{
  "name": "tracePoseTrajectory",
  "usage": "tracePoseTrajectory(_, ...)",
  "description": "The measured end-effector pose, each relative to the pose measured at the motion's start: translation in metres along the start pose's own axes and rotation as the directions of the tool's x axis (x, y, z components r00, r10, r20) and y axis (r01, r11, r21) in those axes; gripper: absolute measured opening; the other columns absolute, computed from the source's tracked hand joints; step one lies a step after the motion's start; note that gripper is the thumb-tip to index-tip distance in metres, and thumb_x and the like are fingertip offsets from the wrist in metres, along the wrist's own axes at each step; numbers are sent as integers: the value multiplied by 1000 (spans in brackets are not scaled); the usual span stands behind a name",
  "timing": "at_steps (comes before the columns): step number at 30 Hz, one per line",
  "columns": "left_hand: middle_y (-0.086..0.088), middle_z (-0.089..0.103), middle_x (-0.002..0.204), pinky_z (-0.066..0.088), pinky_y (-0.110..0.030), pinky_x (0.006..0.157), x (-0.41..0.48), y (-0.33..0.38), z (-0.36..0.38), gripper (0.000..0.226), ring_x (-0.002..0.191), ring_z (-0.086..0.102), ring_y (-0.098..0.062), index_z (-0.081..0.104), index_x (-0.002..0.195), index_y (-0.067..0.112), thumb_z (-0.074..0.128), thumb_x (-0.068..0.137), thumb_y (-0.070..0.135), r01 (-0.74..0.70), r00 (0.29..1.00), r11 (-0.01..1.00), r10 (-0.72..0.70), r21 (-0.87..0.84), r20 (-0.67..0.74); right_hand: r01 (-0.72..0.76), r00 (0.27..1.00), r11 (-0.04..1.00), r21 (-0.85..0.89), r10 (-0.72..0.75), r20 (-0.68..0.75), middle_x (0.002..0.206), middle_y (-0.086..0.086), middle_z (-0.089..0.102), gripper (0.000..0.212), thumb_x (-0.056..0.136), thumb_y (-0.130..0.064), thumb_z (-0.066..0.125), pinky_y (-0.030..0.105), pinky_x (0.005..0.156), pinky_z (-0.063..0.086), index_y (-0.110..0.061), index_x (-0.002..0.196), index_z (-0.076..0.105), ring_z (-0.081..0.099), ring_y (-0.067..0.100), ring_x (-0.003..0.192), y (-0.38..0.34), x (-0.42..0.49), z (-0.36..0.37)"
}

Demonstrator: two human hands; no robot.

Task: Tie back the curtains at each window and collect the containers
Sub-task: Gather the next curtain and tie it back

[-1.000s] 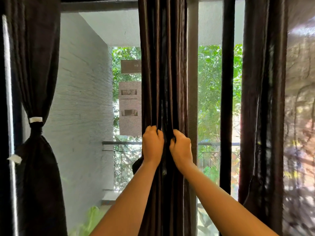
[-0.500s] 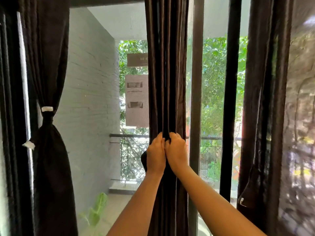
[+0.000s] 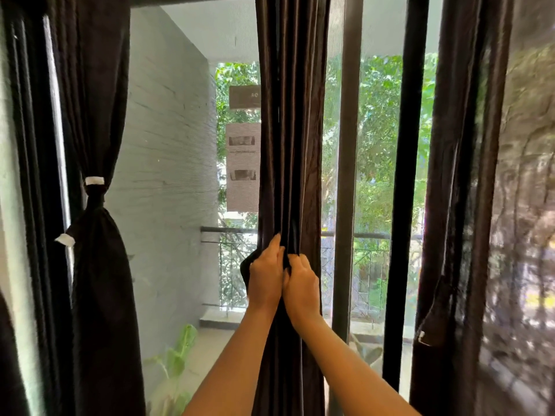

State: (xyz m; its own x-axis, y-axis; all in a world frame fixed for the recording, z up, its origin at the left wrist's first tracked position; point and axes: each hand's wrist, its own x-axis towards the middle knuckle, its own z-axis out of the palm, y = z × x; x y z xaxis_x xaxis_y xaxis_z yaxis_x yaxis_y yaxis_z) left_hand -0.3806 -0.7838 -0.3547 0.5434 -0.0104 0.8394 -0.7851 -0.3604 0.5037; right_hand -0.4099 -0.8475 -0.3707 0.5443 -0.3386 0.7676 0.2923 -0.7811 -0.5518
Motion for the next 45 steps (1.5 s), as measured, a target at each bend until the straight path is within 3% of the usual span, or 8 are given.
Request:
tracePoseTrajectory(3,4,60,74,44,-4,58,2,1,-6,36,58,53,2,47,134,13,48,98,16,50,999,998,-50,-26,1,22,1000,999,-45,-23,-14,95,8,57,19,96,-8,44,25,55,37,-1,102,61,61,28,70,1,0,-3)
tracePoseTrajectory(7,4,65,89,54,-21,66,4,-3,-7,27,74,64,-8,37,116,20,53,95,19,115,991,987,-122,-114,-60,39,998,998,-55,-41,-39,93,10,59,18,94,-5,47,31,53,39,0,101,63,60,32,67,3,-1,-5)
tracePoseTrajectory(11,6,64,75,55,-28,64,8,-3,-5,9,65,62,-8,60,100,13,58,93,17,117,990,992,-120,-45,-68,49,998,998,-29,-50,-42,92,7,59,18,94,-6,47,32,52,45,-2,101,64,60,28,65,3,-4,-1)
tracePoseTrajectory(20,-1,62,57,44,-15,57,9,-1,-3,18,55,56,-6,65,66,11,73,80,17,250,951,926,-290,-283,-108,37,998,998,-42,-39,-55,89,7,57,17,94,-6,49,24,49,39,0,101,63,53,21,60,7,-1,4)
tracePoseTrajectory(27,23,58,70,41,0,66,2,0,-1,9,66,57,17,72,92,11,64,88,11,194,977,948,-210,-253,-37,-6,996,998,-59,1,-86,83,6,53,17,95,-8,48,20,42,29,-1,86,60,45,17,54,8,-2,11)
tracePoseTrajectory(33,0,71,77,41,0,63,2,-2,3,19,62,57,9,71,99,10,58,92,22,116,993,982,-116,-151,10,-55,997,996,73,58,-42,87,-9,55,19,97,-14,46,14,58,36,-8,98,63,51,5,68,9,-10,14)
tracePoseTrajectory(36,-1,71,77,40,1,63,5,-3,4,18,62,57,4,71,97,10,61,90,24,85,996,992,-86,-97,-5,-86,996,987,135,89,-17,102,-7,61,27,97,-22,42,25,70,47,-11,112,62,58,8,85,10,-10,18)
tracePoseTrajectory(45,-3,62,71,51,-28,58,7,-14,2,16,63,61,-15,58,99,8,45,98,17,68,996,996,-70,50,56,131,991,989,-71,-130,19,136,6,54,38,96,-9,47,24,87,49,-8,134,52,61,21,113,36,-5,26)
